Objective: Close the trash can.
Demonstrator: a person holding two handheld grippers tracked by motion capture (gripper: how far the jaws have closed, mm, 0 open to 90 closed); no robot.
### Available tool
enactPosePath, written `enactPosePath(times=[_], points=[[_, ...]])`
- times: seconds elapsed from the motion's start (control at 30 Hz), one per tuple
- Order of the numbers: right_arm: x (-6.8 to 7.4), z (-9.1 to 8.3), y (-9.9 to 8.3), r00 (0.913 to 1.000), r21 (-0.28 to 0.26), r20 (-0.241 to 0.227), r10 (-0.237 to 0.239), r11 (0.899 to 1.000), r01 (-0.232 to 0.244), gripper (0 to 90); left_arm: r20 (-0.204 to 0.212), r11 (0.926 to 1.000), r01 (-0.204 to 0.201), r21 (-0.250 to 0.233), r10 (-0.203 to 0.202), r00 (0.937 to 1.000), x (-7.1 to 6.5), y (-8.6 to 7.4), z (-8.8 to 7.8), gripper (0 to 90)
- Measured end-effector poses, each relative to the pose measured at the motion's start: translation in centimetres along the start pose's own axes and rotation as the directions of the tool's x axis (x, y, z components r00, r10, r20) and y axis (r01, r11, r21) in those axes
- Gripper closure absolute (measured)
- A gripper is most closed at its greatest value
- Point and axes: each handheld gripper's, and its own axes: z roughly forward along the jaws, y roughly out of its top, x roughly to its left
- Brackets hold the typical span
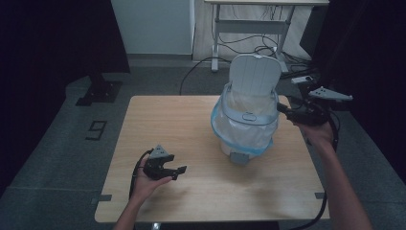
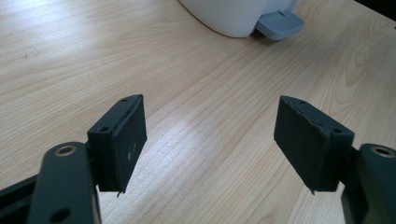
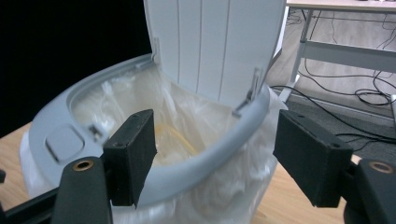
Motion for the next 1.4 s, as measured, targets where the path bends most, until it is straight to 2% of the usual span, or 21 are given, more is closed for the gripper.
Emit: enactPosePath(times=[0.4, 0.6, 0.9, 1.17, 1.4], points=[[-0.3, 2.3, 2.1, 0.9998, 0.012, -0.012, 0.013, 1.000, -0.013, 26.8, 0.003, 0.9999, 0.010, 0.005, -0.010, 0.9999, 0.5, -0.1, 0.2, 25.4], [-0.9, 4.1, 3.4, 0.9993, 0.015, -0.019, 0.032, 0.999, -0.032, 26.0, 0.006, 0.9997, 0.023, 0.012, -0.023, 0.9997, 0.8, -0.5, 0.3, 25.6], [-2.1, 6.0, 5.0, 0.9972, -0.022, -0.047, 0.058, 0.998, -0.059, 21.9, 0.004, 0.9993, 0.033, 0.016, -0.033, 0.9995, 1.2, -0.6, 0.4, 25.6], [-2.8, 7.1, 6.0, 0.9942, -0.053, -0.066, 0.085, 0.995, -0.089, 21.6, 0.005, 0.9991, 0.034, 0.024, -0.034, 0.9994, 1.3, -0.8, 0.5, 25.5], [-2.8, 7.3, 6.0, 0.9946, -0.039, -0.078, 0.069, 0.997, -0.072, 21.7, 0.007, 0.9990, 0.042, 0.017, -0.042, 0.9991, 1.4, -0.8, 0.4, 25.6]])
